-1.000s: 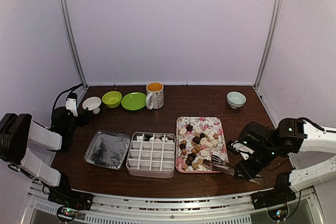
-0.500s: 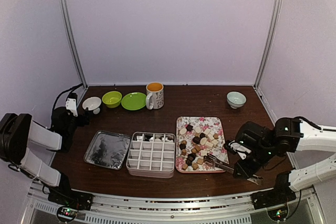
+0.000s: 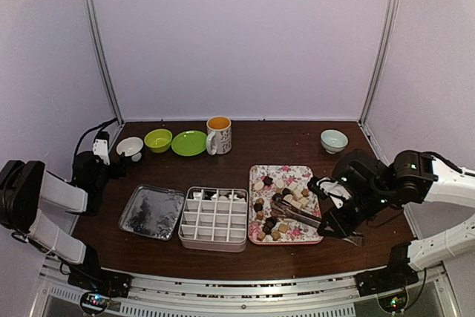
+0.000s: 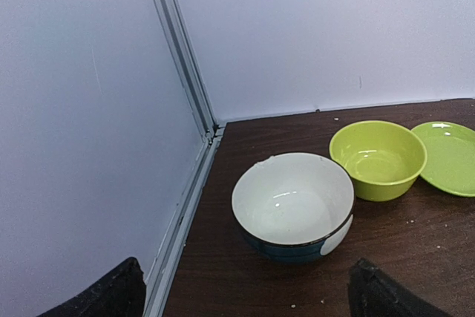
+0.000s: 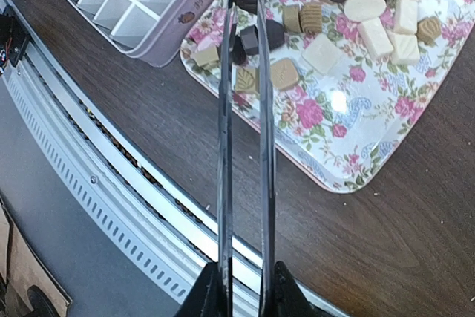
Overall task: Pack the chocolate
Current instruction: Pick up the fake chocolate from the plate, then place the fake chocolate in the empty pocket of the box.
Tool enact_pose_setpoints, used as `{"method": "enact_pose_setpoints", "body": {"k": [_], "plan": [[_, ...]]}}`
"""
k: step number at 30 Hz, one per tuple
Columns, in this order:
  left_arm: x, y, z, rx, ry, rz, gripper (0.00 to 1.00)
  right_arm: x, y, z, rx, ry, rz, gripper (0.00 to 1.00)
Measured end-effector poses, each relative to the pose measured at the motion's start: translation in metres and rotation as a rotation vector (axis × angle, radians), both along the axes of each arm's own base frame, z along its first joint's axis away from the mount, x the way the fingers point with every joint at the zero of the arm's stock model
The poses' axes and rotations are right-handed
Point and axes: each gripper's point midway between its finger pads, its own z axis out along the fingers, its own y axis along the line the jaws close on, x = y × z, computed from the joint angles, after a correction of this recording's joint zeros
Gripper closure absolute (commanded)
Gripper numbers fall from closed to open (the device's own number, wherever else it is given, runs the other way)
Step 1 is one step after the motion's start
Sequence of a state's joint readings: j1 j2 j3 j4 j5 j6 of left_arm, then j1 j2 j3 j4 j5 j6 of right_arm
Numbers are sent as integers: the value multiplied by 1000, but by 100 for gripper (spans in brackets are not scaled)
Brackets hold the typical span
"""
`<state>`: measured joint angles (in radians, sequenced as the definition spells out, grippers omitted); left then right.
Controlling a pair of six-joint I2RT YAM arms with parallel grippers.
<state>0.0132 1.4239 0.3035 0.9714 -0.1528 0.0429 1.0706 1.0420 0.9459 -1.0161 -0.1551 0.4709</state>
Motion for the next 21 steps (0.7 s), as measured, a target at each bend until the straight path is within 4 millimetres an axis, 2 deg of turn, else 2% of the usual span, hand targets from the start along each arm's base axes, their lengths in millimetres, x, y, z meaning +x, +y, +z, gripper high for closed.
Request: {"method": "enact_pose_setpoints", "body": {"k": [7,15,21], "plan": [[0,0,0,0,0,0,2,22,46,10,63,-43,46,80],[0,0,0,0,0,0,2,50,111,5,143,-86,81,81],[0,0,0,0,0,0,2,62,145,-1,173,-111,107,80]]}}
